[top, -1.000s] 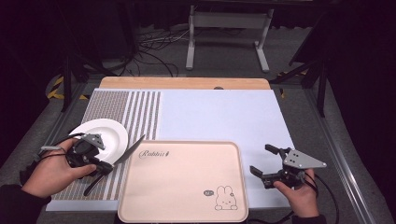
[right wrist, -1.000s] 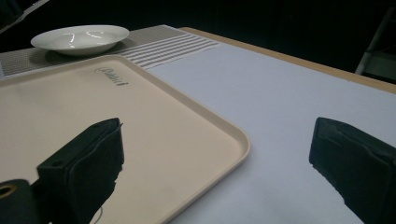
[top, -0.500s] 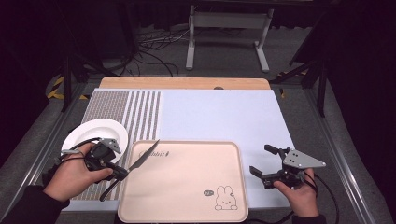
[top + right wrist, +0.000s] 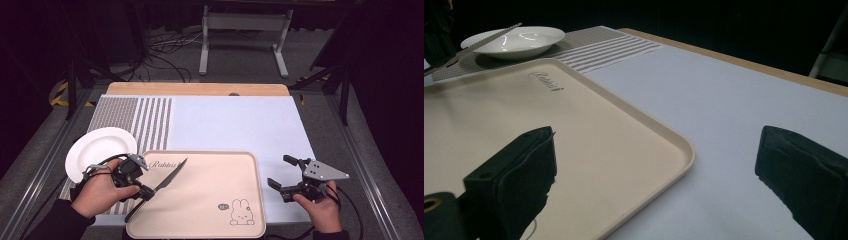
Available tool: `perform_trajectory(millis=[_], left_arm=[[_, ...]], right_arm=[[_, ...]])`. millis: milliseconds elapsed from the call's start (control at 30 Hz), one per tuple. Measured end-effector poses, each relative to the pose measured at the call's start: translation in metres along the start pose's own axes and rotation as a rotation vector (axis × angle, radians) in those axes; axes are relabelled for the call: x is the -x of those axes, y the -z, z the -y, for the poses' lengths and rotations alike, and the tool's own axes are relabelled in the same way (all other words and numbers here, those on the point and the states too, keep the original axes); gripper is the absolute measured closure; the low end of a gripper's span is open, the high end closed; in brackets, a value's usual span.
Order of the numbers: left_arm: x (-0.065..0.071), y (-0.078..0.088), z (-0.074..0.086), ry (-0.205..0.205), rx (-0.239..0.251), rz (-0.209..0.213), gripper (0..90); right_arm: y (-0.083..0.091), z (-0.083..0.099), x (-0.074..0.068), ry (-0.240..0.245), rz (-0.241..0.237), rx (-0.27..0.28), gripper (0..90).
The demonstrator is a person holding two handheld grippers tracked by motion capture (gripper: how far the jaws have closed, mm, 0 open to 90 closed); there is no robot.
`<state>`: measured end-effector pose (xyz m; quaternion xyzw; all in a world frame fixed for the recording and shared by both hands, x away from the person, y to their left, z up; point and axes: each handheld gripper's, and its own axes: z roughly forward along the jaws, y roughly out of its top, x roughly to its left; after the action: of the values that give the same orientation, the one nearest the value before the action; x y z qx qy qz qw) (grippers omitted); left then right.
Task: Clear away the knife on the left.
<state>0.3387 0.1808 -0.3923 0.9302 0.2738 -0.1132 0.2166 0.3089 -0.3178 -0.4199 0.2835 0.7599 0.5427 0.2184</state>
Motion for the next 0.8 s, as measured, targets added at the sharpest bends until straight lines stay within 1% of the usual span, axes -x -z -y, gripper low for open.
perform_trajectory(millis=[100, 200, 233, 267, 300, 333, 400, 500, 533, 633, 667, 733, 800], left_arm=[[0.0, -0.007, -0.001, 0.006, -0.007, 0.02, 80.0], [0.0, -0.012, -0.002, 0.01, -0.012, 0.03, 80.0], [0.0, -0.014, -0.003, 0.017, -0.011, 0.039, 80.0], [0.0, -0.016, -0.003, 0.021, -0.011, 0.035, 80.0], [0.0, -0.017, -0.003, 0.014, -0.017, 0.035, 80.0], [0.0, -0.019, -0.003, 0.022, -0.014, 0.034, 80.0], [-0.001, -0.022, -0.003, 0.026, -0.026, 0.044, 80.0], [-0.005, -0.027, -0.001, 0.065, -0.04, 0.054, 80.0], [-0.006, -0.029, -0.001, 0.073, -0.035, 0.054, 80.0], [-0.009, -0.031, 0.0, 0.082, -0.041, 0.06, 80.0], [-0.009, -0.032, 0.0, 0.093, -0.037, 0.062, 80.0], [-0.01, -0.032, 0.0, 0.093, -0.04, 0.064, 80.0], [-0.01, -0.033, 0.0, 0.097, -0.043, 0.056, 80.0]], right_arm=[[0.0, 0.0, 0.0, 0.0, -0.004, 0.001, 3.8], [-0.001, 0.0, -0.001, 0.0, -0.007, 0.0, 3.8], [-0.001, 0.0, -0.001, -0.001, -0.007, -0.001, 3.8], [-0.001, 0.0, -0.001, -0.001, -0.009, 0.0, 3.8], [-0.001, 0.0, -0.001, 0.002, -0.01, 0.001, 3.8], [-0.001, 0.0, -0.001, 0.002, -0.011, 0.001, 3.8], [-0.001, 0.0, -0.001, 0.002, -0.011, 0.0, 3.8], [-0.001, 0.0, -0.001, -0.002, -0.019, 0.003, 3.8], [-0.001, 0.0, -0.001, -0.002, -0.019, 0.003, 3.8], [0.0, 0.0, -0.001, -0.004, -0.019, 0.006, 3.8], [0.0, 0.0, -0.001, -0.005, -0.02, 0.007, 3.8], [0.0, 0.0, -0.001, -0.004, -0.019, 0.007, 3.8], [0.0, 0.0, -0.001, -0.005, -0.021, 0.007, 3.8]])
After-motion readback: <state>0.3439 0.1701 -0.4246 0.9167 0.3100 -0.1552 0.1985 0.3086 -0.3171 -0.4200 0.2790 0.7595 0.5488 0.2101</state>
